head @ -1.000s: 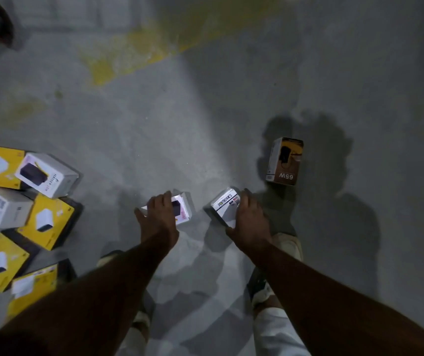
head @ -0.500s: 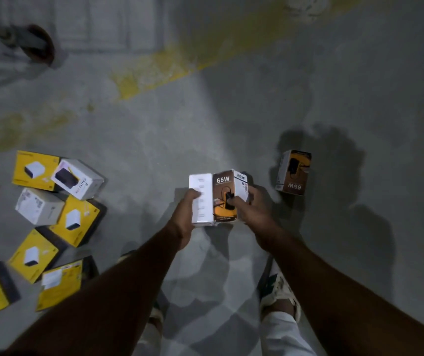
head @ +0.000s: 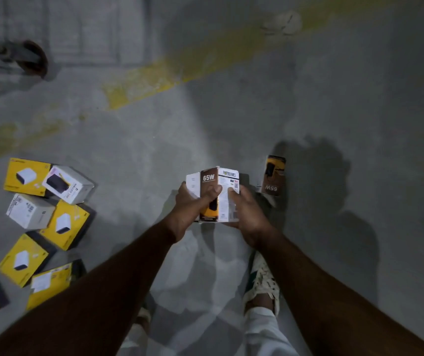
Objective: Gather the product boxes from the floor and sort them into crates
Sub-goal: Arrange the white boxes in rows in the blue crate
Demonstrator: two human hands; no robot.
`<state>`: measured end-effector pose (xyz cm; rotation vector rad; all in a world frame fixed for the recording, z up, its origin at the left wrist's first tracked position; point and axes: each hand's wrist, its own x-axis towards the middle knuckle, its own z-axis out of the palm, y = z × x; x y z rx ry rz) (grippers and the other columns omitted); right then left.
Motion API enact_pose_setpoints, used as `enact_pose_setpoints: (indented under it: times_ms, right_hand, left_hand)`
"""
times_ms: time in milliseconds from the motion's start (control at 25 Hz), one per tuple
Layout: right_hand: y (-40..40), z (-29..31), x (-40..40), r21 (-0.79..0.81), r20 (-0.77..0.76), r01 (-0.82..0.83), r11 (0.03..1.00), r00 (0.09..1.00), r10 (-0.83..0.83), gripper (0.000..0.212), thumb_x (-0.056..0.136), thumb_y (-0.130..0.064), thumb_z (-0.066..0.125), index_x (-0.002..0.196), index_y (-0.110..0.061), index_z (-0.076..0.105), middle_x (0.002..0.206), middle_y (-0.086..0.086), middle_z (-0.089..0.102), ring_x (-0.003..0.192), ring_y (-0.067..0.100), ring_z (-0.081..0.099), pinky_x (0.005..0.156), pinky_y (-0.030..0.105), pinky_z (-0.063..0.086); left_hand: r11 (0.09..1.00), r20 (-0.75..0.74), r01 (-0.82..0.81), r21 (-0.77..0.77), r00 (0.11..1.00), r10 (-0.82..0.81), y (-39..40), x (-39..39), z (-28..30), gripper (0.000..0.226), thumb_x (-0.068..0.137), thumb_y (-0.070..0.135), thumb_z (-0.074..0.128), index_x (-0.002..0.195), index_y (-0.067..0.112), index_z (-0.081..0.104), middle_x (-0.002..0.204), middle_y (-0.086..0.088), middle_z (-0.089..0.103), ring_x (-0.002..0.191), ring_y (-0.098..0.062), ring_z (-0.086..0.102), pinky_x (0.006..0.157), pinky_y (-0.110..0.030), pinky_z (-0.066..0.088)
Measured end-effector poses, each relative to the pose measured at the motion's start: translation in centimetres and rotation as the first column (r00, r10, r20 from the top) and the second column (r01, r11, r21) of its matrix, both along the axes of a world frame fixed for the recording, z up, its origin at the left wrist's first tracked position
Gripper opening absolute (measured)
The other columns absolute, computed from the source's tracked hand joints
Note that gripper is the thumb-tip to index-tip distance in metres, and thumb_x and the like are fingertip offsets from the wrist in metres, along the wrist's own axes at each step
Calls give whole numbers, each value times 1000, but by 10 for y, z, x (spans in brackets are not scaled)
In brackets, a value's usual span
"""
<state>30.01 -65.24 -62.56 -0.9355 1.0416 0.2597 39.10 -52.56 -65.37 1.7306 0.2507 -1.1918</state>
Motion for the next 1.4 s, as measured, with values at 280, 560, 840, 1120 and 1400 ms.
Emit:
enact_pose_setpoints:
  times_ms: [280, 560, 840, 1120, 1400]
  right_hand:
    - [-43, 0, -35, -160, 28, 65, 985, 998, -61, 25, 96, -25, 59, 120, -19, 59, 114, 4, 70, 97, 18, 70, 81, 31, 57]
    - [-86, -33, -26, -519, -249, -69, 852, 966, -74, 47, 80, -55, 55, 100, -14, 65, 95, 6, 72, 85, 23, 70, 69, 34, 55]
    - [-92, -87, 3, -540, -582, -385, 749, 813, -2, 78, 79, -36, 74, 138, -4, 36, 139, 17, 46, 129, 35, 45, 102, 43, 42]
    - [-77, -55, 6, -536, -429, -211, 817, 902, -48, 74, 84, -25, 65, 144, -8, 27, 133, 10, 55, 117, 32, 56, 85, 27, 42]
    - [-71, 40, 35, -101, 73, 34, 994, 997, -27, 34, 91, -25, 46, 122, -17, 59, 110, 5, 72, 91, 19, 69, 75, 30, 57]
  left_hand:
    - [1000, -127, -21, 16, 992, 23, -66, -34, 4, 84, 58, 54, 90, 126, 21, 53, 113, -5, 73, 96, -23, 74, 72, -47, 61]
    - [982, -274, -188, 34, 943, 190, -85, -42, -18, 85, 69, 41, 83, 138, 18, 40, 112, -5, 74, 93, -23, 75, 65, -35, 59]
    - [965, -245, -256, 55, 933, 262, -78, -28, -47, 90, 65, 40, 86, 138, 19, 39, 110, -5, 75, 95, -25, 75, 83, -52, 59]
    - [941, -227, -327, 85, 913, 338, -53, -24, -40, 93, 56, 43, 89, 134, 18, 45, 109, -6, 76, 96, -26, 74, 86, -56, 57]
    - [839, -159, -537, 93, 824, 545, -19, 4, 27, 72, 67, 38, 86, 126, 21, 49, 106, -6, 76, 89, -23, 76, 72, -44, 61]
